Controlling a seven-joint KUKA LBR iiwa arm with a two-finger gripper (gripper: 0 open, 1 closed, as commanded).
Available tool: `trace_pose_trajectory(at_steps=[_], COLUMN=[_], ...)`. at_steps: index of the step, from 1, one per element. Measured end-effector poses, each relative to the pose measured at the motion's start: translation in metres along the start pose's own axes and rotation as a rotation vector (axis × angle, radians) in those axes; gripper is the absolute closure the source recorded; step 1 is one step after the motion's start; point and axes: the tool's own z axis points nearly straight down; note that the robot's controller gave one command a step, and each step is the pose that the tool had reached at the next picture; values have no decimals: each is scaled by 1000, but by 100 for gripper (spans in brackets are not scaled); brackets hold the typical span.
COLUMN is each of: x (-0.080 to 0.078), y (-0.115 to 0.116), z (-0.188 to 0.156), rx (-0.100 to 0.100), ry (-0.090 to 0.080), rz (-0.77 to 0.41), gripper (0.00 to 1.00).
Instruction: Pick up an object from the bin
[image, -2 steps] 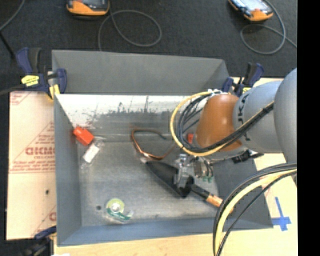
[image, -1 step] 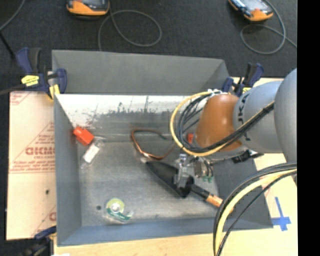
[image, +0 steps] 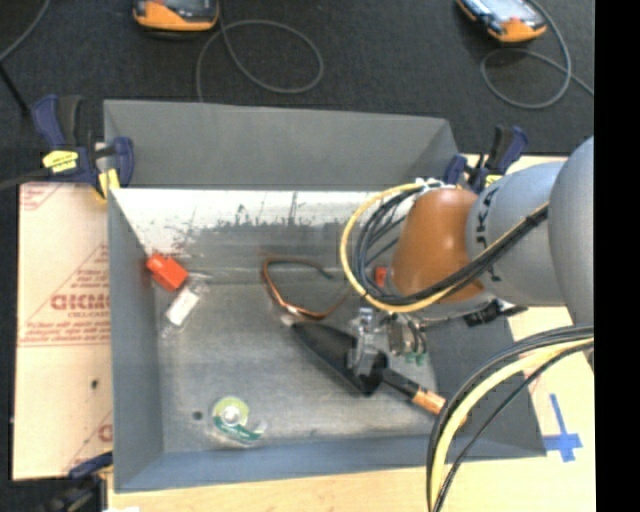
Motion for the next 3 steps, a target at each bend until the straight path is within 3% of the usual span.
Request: trace_pose_trajectory(at_steps=[1, 2, 3], x=[0, -16, -16], y=[0, 51, 51], z=[0, -43, -43], rx=[0, 0, 0], ry=[0, -3, -3], rz=[0, -320, -320], gripper=[100, 100, 100])
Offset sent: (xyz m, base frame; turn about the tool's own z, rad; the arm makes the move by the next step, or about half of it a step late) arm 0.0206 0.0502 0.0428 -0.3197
